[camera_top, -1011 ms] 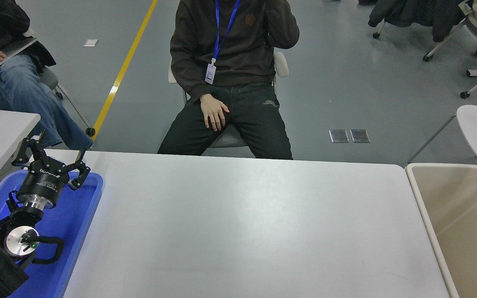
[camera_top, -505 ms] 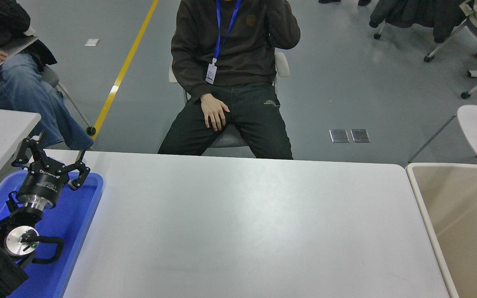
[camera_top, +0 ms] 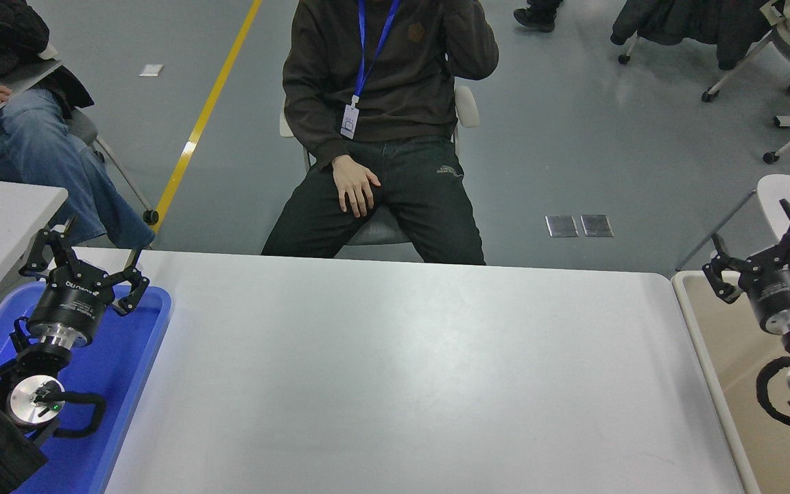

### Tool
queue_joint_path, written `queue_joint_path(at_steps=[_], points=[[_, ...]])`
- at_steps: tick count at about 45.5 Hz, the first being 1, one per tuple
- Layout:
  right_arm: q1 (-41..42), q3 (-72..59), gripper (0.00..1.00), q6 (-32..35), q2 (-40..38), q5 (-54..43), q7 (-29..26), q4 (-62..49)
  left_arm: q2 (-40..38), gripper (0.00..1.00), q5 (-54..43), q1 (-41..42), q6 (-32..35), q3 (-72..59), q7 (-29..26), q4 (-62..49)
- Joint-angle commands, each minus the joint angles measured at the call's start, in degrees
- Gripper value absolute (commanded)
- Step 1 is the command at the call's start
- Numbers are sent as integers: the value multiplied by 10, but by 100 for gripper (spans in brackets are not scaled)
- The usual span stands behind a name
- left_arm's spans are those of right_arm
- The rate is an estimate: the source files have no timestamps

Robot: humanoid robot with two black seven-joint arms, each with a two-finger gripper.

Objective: Clean the table surface

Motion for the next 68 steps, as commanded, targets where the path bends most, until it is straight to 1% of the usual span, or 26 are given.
queue_joint_path(at_steps=[1,10,19,32,44,50,53,62,68], points=[[-21,8,99,-3,67,-45,45,14,0,100,0,0,0,0,0,0],[-23,-6,99,-28,90,-46,75,14,0,100,0,0,0,0,0,0],[-17,-7,99,-43,91,-52,93,14,0,100,0,0,0,0,0,0],[-22,-7,99,-67,83,-146,116,16,0,100,0,0,0,0,0,0],[-28,-15,99,-100,83,-148,115,68,0,100,0,0,0,0,0,0],[-56,-14,99,-118,62,-150,111,144,0,100,0,0,0,0,0,0],[-61,-17,99,-129,54,-150,111,164,0,100,0,0,0,0,0,0],[-60,-20,99,-137,50,-153,111,158,0,100,0,0,-1,0,0,0],[-56,-37,99,-170,44,-153,110,150,0,100,0,0,0,0,0,0]])
